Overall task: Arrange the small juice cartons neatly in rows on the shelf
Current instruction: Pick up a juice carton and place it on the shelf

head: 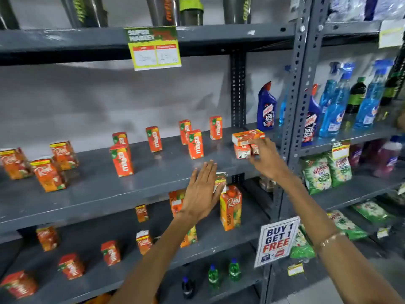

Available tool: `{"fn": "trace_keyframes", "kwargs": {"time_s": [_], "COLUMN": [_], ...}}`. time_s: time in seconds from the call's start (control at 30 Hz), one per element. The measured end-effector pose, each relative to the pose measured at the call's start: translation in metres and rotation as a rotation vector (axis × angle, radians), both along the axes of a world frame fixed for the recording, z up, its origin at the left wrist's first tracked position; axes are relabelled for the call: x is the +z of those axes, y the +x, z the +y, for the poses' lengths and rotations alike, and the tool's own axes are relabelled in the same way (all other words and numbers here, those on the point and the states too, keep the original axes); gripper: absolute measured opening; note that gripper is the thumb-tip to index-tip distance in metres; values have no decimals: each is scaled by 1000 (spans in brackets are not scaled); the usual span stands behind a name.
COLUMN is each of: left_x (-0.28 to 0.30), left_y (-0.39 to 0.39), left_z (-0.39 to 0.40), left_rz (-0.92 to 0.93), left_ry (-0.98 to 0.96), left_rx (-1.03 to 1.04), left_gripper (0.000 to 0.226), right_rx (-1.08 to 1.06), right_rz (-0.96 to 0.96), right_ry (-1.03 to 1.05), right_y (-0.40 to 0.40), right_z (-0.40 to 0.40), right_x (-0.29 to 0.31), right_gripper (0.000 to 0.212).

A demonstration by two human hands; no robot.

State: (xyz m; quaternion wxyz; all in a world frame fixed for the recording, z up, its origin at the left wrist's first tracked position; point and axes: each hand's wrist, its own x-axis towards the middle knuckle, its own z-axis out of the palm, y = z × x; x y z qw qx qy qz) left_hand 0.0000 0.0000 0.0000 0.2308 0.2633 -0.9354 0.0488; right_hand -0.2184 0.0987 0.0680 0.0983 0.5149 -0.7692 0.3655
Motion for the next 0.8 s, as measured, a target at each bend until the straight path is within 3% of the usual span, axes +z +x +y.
{"fn": "trace_keyframes", "kwargs": {"time_s": [0.17,0.37,0.5,0.63,0.8], "left_x": [-1,-5,-7,-9,-4], "left_y": [-18,-24,-26,-21,-5], "left_z": [-5,-10,-10,-15,-21], "left_rz": [-49,-28,-14,-24,35], "left_ry": [-13,14,20,37,40], "left_rx": [136,187,195,167,166], "left_gripper": [76,78,76,77,83], "right_rx": [-49,-48,-14,70,400], "right_rz": [55,57,44,-71,-340], "right_ry": [322,563,676,587,213], "right_y": [-62,-98,-110,-115,-89], "right_z": [-40,-82,-90,-82,-61], "right_x": [41,56,64,71,75], "right_gripper": [70,76,54,46,55]}}
